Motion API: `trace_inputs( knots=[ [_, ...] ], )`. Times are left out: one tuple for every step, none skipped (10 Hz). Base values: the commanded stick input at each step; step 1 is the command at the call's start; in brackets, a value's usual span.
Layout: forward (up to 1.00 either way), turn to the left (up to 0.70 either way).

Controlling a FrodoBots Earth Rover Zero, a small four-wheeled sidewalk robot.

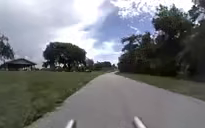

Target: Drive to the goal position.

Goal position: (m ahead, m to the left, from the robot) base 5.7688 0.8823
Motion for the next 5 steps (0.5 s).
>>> trace_inputs(
  knots=[
    [0.70,0.00],
    [0.70,0.00],
    [0.70,0.00],
    [0.70,0.00],
    [0.70,0.00]
  ],
)
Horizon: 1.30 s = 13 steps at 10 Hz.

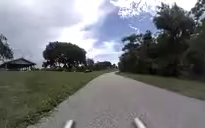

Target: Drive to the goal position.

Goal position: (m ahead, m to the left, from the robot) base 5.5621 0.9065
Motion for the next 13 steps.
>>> trace_inputs(
  knots=[
    [0.70,0.00],
    [0.70,0.00],
    [0.70,0.00],
    [0.70,0.00],
    [0.70,0.00],
    [0.70,0.00],
    [0.70,0.00],
    [0.70,0.00],
    [0.70,0.00],
    [0.70,0.00],
    [0.70,0.00],
    [0.70,0.00],
    [0.70,0.00]
  ],
)
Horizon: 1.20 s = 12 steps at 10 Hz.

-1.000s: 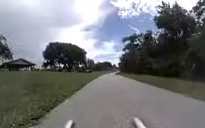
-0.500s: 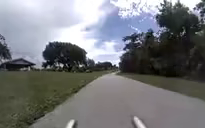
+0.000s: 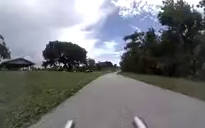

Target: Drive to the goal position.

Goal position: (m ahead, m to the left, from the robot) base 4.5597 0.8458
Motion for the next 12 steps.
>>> trace_inputs(
  knots=[
    [0.70,-0.05],
    [0.70,-0.19],
    [0.70,-0.30],
    [0.70,-0.32],
    [0.70,-0.33],
    [0.70,-0.11],
    [0.70,0.00],
    [0.70,0.00],
    [0.70,0.00],
    [0.70,0.00],
    [0.70,0.00],
    [0.70,0.00]
  ],
)
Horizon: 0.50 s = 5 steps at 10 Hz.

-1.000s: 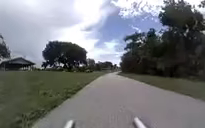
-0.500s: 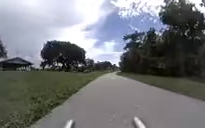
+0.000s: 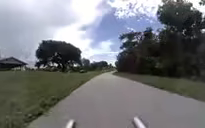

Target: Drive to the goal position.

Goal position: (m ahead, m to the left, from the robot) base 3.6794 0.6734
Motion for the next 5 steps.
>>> trace_inputs(
  knots=[
    [0.70,0.00],
    [0.70,0.00],
    [0.70,0.00],
    [0.70,0.00],
    [0.70,0.00]
  ],
)
